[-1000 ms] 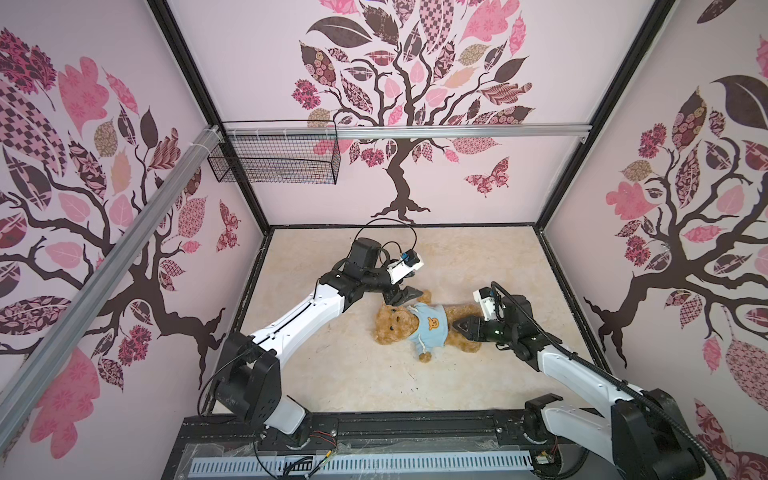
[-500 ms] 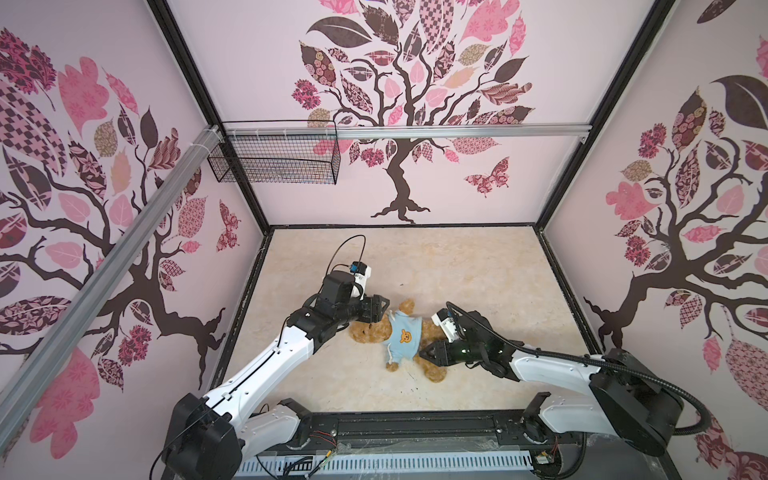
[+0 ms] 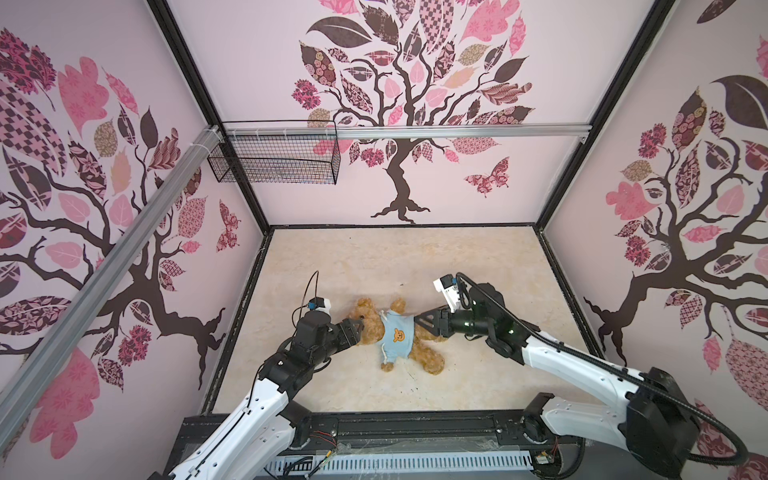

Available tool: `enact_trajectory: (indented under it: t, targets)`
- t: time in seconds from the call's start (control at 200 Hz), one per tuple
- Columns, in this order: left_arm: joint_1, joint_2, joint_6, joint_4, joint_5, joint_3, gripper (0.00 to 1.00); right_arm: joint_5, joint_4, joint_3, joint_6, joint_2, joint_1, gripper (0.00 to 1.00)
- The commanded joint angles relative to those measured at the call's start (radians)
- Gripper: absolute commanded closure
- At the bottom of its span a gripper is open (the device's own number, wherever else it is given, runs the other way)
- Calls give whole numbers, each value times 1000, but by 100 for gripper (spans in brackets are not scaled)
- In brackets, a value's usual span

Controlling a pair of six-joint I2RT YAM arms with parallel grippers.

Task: Dress the teddy bear
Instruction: 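Release the bear with both grippers and lift them away from it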

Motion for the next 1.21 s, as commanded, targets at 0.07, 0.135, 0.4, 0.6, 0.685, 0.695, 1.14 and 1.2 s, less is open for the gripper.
enact_trajectory:
  t: [0.07, 0.135, 0.4, 0.6, 0.685, 0.695, 1.14, 1.2]
  targets:
    - [47, 178, -116, 352, 239, -89, 28, -10, -48, 107, -141, 251, -54, 51]
    - [46, 277, -141, 490, 325, -94, 28, -57, -62, 130, -151, 340, -59, 54]
    - [-23, 574, -57, 608, 332, 107, 29, -89, 91, -102, -64, 268, -58, 59]
    - [-28, 835, 13, 637, 357, 313, 30, -46, 245, -201, 67, 223, -59, 56]
    - [-25, 899, 47, 636, 342, 382, 31, -37, 323, -218, 126, 237, -59, 54]
    - [-24, 905, 51, 636, 344, 390, 31, -35, 325, -217, 129, 238, -59, 54]
    - [91, 714, 355, 480, -31, 413, 28, 243, -9, -82, -130, 43, -101, 42]
    - [95, 638, 438, 478, -171, 369, 27, 348, -61, -64, -187, -20, -103, 39]
